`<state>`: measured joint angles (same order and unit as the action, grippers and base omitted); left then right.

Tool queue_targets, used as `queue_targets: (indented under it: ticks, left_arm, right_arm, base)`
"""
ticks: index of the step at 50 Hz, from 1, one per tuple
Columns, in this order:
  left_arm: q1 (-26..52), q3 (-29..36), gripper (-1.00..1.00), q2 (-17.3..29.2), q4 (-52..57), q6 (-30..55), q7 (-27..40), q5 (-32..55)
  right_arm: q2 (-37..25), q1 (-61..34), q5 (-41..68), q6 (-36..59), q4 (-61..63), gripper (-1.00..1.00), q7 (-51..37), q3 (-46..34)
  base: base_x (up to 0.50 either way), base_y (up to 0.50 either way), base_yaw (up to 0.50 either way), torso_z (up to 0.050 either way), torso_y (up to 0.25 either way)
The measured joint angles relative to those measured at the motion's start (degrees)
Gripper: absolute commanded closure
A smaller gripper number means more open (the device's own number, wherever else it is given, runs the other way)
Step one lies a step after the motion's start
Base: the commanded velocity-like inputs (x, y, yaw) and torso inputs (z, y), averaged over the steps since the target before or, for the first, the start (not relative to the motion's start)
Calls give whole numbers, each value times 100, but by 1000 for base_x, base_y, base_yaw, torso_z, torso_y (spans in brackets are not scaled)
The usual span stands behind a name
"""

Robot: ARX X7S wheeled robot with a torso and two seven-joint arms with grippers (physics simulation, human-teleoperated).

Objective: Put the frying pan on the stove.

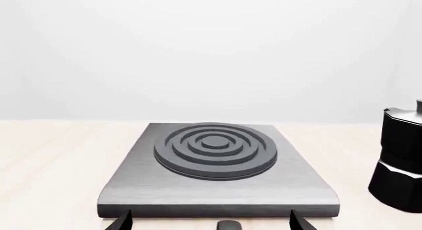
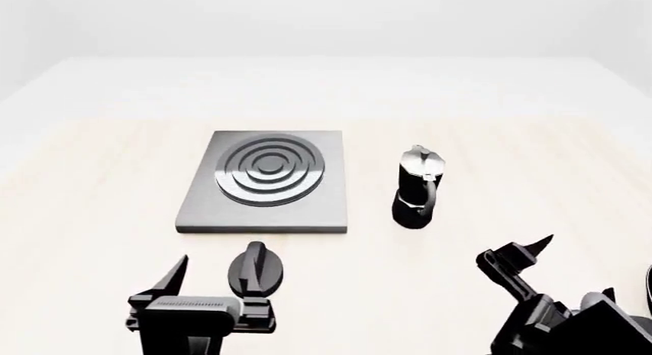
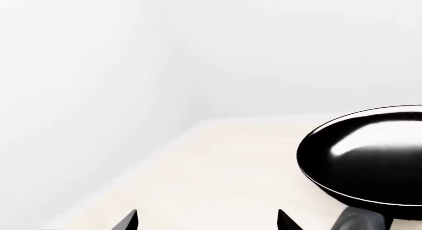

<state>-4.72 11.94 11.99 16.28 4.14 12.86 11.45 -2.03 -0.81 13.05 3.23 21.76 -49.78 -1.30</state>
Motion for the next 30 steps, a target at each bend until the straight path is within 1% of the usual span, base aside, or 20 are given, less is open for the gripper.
queue_targets:
  ticks: [7, 13, 19, 30]
  left_arm:
    - [5, 16, -100, 40, 18, 0, 45, 41]
    - [-1, 15, -100, 55, -33, -71, 71, 85]
    - [-3, 29, -100, 75, -67, -119, 97, 118]
    - [-2, 60, -100, 115, -108, -179, 140, 173]
  right_arm:
    - [-12, -8, 24, -127, -34, -100, -347, -6]
    - [34, -103, -325, -258, -71, -100, -1165, -4]
    - [22, -170, -529, -338, -137, -100, -1750, -63]
    - [-39, -292, -675, -350, -216, -100, -2384, -194]
  base:
    - [0, 0, 0, 0, 0]
    - [0, 0, 0, 0, 0]
    - [0, 0, 0, 0, 0]
    - [0, 0, 0, 0, 0]
